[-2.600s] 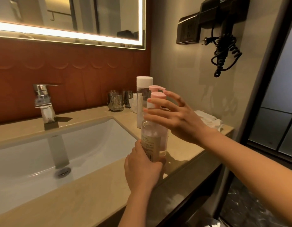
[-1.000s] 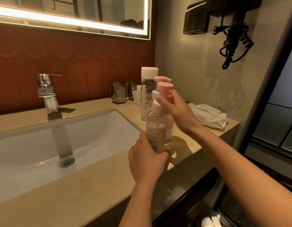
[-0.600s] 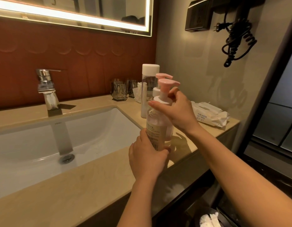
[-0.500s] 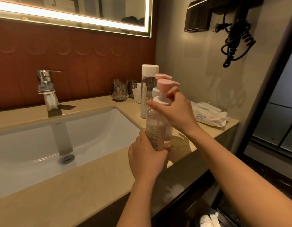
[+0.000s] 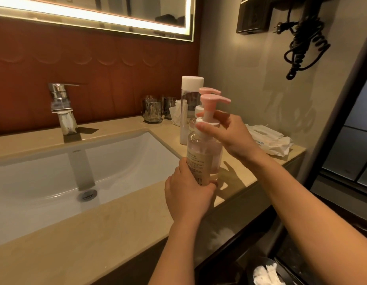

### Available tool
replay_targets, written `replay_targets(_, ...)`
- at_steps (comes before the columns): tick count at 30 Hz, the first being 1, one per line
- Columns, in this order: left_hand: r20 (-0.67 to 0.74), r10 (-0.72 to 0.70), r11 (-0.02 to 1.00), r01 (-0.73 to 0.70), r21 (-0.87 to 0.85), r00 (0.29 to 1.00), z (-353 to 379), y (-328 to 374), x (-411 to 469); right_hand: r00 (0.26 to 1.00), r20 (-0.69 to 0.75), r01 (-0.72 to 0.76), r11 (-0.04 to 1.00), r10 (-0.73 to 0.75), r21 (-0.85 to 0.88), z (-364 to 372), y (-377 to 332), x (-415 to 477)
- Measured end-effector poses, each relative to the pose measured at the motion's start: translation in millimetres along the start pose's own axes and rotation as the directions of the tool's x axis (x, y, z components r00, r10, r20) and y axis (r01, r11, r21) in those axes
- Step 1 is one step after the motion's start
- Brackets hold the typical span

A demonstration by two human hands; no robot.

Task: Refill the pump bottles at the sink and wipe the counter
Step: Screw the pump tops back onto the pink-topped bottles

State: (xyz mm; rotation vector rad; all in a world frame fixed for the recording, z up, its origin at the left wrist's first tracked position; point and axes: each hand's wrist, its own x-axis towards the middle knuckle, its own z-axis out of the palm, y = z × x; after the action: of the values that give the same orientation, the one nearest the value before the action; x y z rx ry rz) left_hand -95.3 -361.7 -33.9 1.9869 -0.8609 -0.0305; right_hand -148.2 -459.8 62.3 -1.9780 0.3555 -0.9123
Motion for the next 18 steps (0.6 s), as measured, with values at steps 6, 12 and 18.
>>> replay_targets(6, -0.001, -0.007, 1.0, 0.007, 0.009, 1.0, 0, 0, 0, 0.985, -0.17, -0.056, 0.989, 0.032, -0.139, 19, 4, -1)
replay_targets(12, 0.004, 0.002, 1.0, -0.002, 0.0, 1.0, 0, -1, 0, 0.978, 0.179, -0.128, 0.988, 0.111, 0.082, -8, -5, -7)
replay_targets(18, -0.002, 0.01, 1.0, -0.01, -0.004, 1.0, 0, 0, -1, 0.992, 0.109, -0.07, 0.995, 0.061, 0.076, -13, -2, -7)
